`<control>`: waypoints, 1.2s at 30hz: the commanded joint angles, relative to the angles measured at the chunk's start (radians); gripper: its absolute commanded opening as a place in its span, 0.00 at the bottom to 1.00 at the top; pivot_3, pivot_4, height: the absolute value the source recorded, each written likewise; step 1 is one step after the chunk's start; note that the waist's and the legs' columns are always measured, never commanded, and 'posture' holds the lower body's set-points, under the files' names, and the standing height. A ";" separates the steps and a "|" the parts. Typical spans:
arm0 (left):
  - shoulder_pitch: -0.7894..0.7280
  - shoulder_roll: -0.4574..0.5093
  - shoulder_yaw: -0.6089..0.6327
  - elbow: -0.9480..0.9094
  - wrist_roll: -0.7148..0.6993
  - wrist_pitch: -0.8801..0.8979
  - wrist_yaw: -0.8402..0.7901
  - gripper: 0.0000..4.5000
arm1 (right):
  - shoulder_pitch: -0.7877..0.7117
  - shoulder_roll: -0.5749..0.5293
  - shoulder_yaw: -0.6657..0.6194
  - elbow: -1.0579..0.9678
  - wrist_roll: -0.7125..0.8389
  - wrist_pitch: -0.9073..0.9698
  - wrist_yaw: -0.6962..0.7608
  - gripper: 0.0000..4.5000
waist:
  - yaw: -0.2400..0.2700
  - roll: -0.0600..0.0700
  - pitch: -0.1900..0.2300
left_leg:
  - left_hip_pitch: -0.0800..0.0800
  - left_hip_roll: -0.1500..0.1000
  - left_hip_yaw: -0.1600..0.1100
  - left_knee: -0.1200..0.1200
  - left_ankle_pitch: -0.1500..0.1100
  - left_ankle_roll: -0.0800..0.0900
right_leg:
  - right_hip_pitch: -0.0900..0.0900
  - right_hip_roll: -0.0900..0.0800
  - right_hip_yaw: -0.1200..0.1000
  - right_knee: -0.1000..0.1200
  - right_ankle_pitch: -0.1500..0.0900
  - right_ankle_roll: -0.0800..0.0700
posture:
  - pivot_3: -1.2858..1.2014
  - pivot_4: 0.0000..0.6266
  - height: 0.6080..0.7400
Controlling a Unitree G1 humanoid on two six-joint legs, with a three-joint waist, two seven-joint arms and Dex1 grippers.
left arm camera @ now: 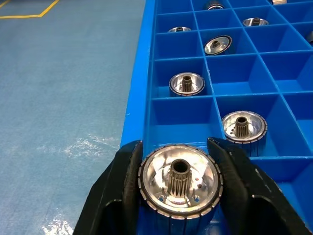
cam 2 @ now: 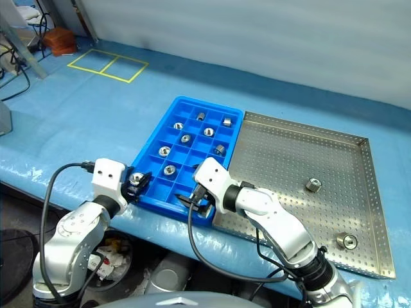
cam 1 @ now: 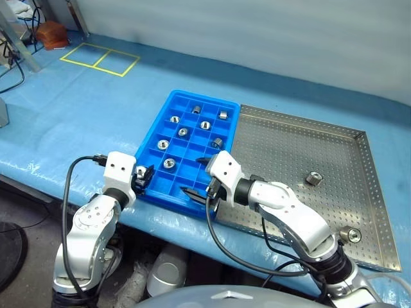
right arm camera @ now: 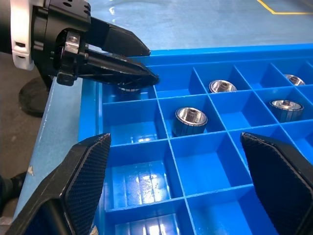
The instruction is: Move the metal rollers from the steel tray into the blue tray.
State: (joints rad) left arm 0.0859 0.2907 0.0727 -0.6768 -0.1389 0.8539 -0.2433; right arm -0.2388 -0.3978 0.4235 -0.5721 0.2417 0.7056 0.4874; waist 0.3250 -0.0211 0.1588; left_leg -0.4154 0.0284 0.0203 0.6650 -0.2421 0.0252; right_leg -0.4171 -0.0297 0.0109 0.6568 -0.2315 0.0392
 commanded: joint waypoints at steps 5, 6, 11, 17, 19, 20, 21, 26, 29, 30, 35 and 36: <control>-0.049 0.011 0.045 -0.021 -0.023 -0.035 0.005 1.00 | 0.002 0.003 -0.031 -0.068 -0.001 0.002 -0.011 1.00 | -0.008 0.000 0.000 | 0.000 0.000 -0.001 0.000 0.000 0.000 | 0.000 0.000 0.000 0.000 0.000 0.000 | 0.67 0.24 1.00; -0.064 0.014 0.048 -0.010 -0.016 -0.072 0.007 1.00 | 0.008 0.005 -0.041 -0.076 0.001 0.008 -0.021 1.00 | -0.007 0.000 0.000 | -0.001 0.000 -0.001 0.000 0.000 0.000 | 0.000 0.000 -0.001 0.000 0.000 0.000 | 0.67 0.24 1.00; -0.130 0.006 0.022 0.067 0.000 -0.244 -0.001 1.00 | 0.066 0.031 -0.117 -0.126 0.000 0.050 -0.102 1.00 | -0.010 0.000 0.000 | -0.002 0.001 0.000 0.000 0.000 -0.001 | 0.000 0.000 -0.002 -0.001 -0.001 -0.001 | 0.64 0.24 1.00; -0.198 -0.021 -0.082 0.180 -0.015 -0.356 -0.065 1.00 | 0.149 0.127 -0.246 -0.180 -0.043 0.135 -0.291 1.00 | -0.052 0.000 0.000 | -0.003 0.001 0.001 0.000 0.000 -0.001 | 0.001 0.000 -0.002 -0.005 0.001 0.000 | 0.58 0.24 1.00; -0.224 -0.033 -0.117 0.210 -0.027 -0.359 -0.092 1.00 | 0.159 0.157 -0.270 -0.173 -0.089 0.151 -0.365 1.00 | -0.087 0.000 0.000 | -0.004 0.001 0.000 -0.001 0.000 -0.001 | 0.001 0.000 -0.002 -0.008 0.002 0.000 | 0.57 0.24 1.00; -0.238 -0.037 -0.140 0.226 -0.027 -0.365 -0.109 1.00 | 0.163 0.172 -0.283 -0.166 -0.112 0.165 -0.403 1.00 | -0.107 0.000 0.000 | -0.004 0.000 0.000 -0.001 0.000 -0.001 | 0.001 0.000 -0.001 -0.008 0.003 0.000 | 0.56 0.24 1.00; -0.250 -0.038 -0.160 0.242 -0.026 -0.372 -0.124 1.00 | 0.166 0.184 -0.291 -0.158 -0.136 0.170 -0.436 1.00 | -0.127 0.000 0.000 | -0.004 0.000 0.000 -0.001 0.000 -0.001 | 0.001 0.001 -0.001 -0.009 0.004 -0.001 | 0.56 0.24 1.00; -0.285 -0.037 -0.224 0.289 -0.058 -0.397 -0.212 1.00 | 0.137 0.262 -0.345 -0.094 -0.217 0.215 -0.566 1.00 | -0.238 0.000 0.000 | -0.004 0.000 -0.001 -0.002 0.000 0.000 | 0.003 0.001 -0.001 -0.011 0.006 -0.002 | 0.54 0.24 1.00; -0.296 -0.032 -0.252 0.305 -0.083 -0.398 -0.272 1.00 | 0.091 0.312 -0.395 -0.029 -0.266 0.229 -0.648 1.00 | -0.289 0.001 0.000 | -0.002 -0.001 -0.001 -0.003 -0.001 0.000 | 0.003 0.002 0.002 -0.011 0.007 0.000 | 0.53 0.24 1.00; -0.297 -0.032 -0.261 0.307 -0.090 -0.397 -0.287 1.00 | 0.080 0.318 -0.407 -0.012 -0.275 0.228 -0.658 1.00 | -0.301 0.001 0.000 | -0.002 -0.001 -0.001 -0.003 0.000 0.000 | 0.003 0.002 0.002 -0.010 0.008 0.002 | 0.53 0.24 1.00; -0.295 -0.012 -0.311 0.309 -0.111 -0.387 -0.363 1.00 | 0.005 0.372 -0.499 0.118 -0.274 0.201 -0.696 1.00 | -0.328 0.001 0.000 | 0.000 -0.001 -0.001 -0.004 0.000 0.000 | 0.003 0.004 0.003 -0.009 0.009 0.003 | 0.52 0.24 1.00; -0.295 -0.008 -0.318 0.310 -0.117 -0.384 -0.374 1.00 | -0.011 0.383 -0.518 0.144 -0.266 0.193 -0.698 1.00 | -0.332 0.002 0.000 | 0.000 -0.001 0.000 -0.004 0.000 0.000 | 0.003 0.004 0.004 -0.008 0.009 0.003 | 0.52 0.24 1.00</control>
State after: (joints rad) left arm -0.2020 0.2813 -0.2326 -0.3529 -0.2387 0.4748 -0.5961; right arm -0.2295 -0.0241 -0.0675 -0.4334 -0.0282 0.9263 -0.1999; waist -0.0073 -0.0196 0.1586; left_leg -0.4151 0.0279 0.0200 0.6613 -0.2424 0.0248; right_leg -0.4145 -0.0256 0.0150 0.6487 -0.2229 0.0422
